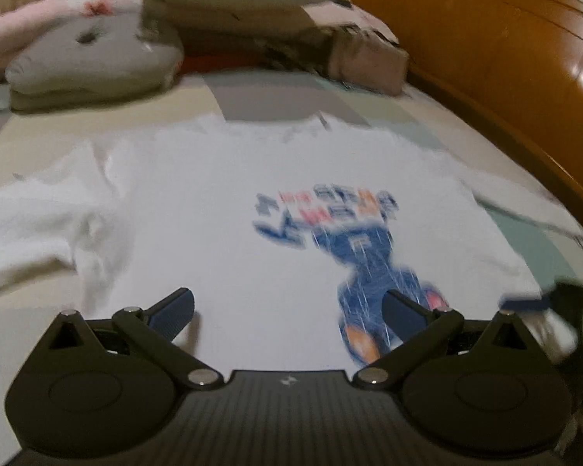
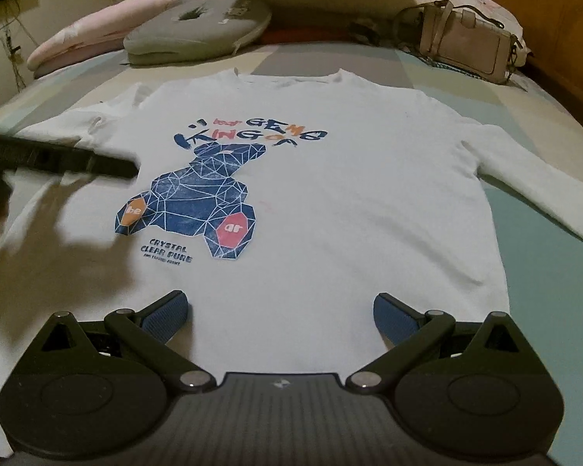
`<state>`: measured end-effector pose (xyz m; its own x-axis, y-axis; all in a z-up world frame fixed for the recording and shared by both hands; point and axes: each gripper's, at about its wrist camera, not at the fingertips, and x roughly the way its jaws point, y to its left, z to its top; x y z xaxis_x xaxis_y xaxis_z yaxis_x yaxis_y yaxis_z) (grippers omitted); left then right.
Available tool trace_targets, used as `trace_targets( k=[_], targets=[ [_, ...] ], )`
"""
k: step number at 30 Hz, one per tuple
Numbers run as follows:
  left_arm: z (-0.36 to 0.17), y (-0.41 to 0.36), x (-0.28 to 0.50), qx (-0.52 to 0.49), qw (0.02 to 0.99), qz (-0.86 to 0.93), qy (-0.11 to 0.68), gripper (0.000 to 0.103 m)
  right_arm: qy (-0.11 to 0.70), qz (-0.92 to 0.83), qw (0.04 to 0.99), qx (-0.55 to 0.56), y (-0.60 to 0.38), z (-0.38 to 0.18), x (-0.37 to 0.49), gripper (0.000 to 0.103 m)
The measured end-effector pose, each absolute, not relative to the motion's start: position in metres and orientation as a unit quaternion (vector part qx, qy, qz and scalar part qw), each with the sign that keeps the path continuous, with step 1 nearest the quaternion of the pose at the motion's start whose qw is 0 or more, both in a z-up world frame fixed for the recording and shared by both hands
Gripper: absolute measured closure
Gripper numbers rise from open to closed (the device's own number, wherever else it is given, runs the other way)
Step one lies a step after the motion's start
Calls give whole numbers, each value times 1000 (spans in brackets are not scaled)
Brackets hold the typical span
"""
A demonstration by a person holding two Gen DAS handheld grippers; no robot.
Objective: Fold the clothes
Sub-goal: 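Move the left gripper over the collar toward the other sleeve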
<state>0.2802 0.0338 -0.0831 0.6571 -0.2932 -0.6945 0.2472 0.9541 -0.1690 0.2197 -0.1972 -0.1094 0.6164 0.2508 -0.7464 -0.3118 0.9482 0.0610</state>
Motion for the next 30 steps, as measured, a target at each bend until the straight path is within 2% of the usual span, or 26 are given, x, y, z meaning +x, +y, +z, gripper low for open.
trace_targets(
  k=[7, 13, 18, 23, 30],
  targets=[
    [-62, 11, 367, -65, 893, -157, 417, 1, 400, 176, 899, 23, -226, -104, 216, 0],
    [-106, -5, 455, -105, 872, -127, 460, 1, 395, 181, 899, 59, -238, -99, 220, 0],
    [-116, -8, 494, -82, 899, -93, 421, 1, 396, 197, 893, 81, -245, -99, 219, 0],
    [-103, -15, 511, -75, 900, -53, 426, 2, 403, 198, 889, 89, -246, -101, 220, 0],
    [-105, -50, 499, -127, 866, -176, 451, 1, 404, 201, 887, 95, -248, -100, 219, 0]
  ],
)
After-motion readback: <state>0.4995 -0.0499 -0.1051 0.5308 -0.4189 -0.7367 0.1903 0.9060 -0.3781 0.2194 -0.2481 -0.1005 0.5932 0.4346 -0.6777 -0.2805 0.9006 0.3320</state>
